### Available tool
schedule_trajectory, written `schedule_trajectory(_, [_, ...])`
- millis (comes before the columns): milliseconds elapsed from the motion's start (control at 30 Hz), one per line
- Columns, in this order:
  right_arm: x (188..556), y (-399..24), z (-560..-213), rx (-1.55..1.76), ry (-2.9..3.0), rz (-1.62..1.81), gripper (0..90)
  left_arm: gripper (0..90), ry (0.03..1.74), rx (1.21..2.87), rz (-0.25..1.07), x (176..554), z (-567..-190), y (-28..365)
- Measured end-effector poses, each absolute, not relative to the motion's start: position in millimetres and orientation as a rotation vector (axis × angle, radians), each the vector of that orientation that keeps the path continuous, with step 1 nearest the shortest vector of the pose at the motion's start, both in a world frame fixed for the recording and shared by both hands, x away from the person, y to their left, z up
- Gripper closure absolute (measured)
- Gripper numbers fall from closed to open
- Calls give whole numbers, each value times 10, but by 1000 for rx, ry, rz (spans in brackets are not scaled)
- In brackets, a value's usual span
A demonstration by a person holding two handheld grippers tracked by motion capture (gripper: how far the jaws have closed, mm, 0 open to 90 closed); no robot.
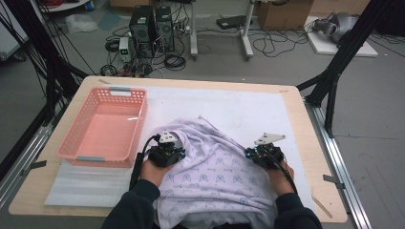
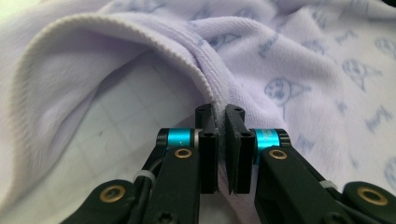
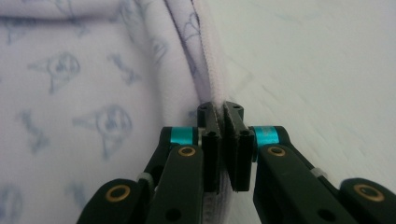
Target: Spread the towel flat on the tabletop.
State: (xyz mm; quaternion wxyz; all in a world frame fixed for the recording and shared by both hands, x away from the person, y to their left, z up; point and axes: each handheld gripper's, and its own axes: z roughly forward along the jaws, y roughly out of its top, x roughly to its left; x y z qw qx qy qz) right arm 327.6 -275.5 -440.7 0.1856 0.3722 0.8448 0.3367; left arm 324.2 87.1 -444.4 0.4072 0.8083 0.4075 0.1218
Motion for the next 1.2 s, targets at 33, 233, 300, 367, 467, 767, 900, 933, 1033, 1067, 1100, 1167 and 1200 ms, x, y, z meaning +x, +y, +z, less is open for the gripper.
schedule_trajectory(33, [3243,-2810,-4406,1053,2375,939,858,845,1028,2038,307,3242,-4444,871])
schedule_trajectory(233, [2921,-3252,-4367,1142,2350,934,860,847,1035,1985,245,2933,-4474,1060])
schedule_trajectory(300, [2842,-3300,-4353,1136,2367,889,860,847,1023,1991,232,2901,-4470,1067])
schedule_trajectory(367, [2670,-3386,-4329,1162,2427,881,860,848,997,1998,206,2806,-4449,1059])
schedule_trajectory(467, [2524,-3416,-4304,1168,2447,880,850,845,930,2054,173,2660,-4429,1026])
schedule_trajectory(767, [2973,-3210,-4110,1117,2236,1065,620,498,984,1874,279,2902,-4264,1112])
schedule_trajectory(900, [3366,-2975,-4158,1111,2281,1036,592,469,1043,1855,291,3142,-4256,1071])
schedule_trajectory(933, [3473,-2895,-4197,1104,2305,1020,572,461,1056,1855,296,3186,-4267,1059])
schedule_trajectory(1033, [3666,-2744,-4296,1109,2345,1002,535,461,1103,1878,297,3330,-4341,1010])
schedule_trajectory(1067, [3724,-2695,-4334,1112,2364,1000,526,468,1113,1884,293,3356,-4376,991])
schedule_trajectory(1100, [3768,-2647,-4367,1121,2382,994,538,477,1124,1901,293,3379,-4413,974])
schedule_trajectory(1167, [3827,-2580,-4421,1124,2396,988,603,507,1123,1934,311,3399,-4476,942])
schedule_trajectory(1200, [3834,-2575,-4424,1138,2385,1011,709,551,1119,1940,333,3390,-4476,933])
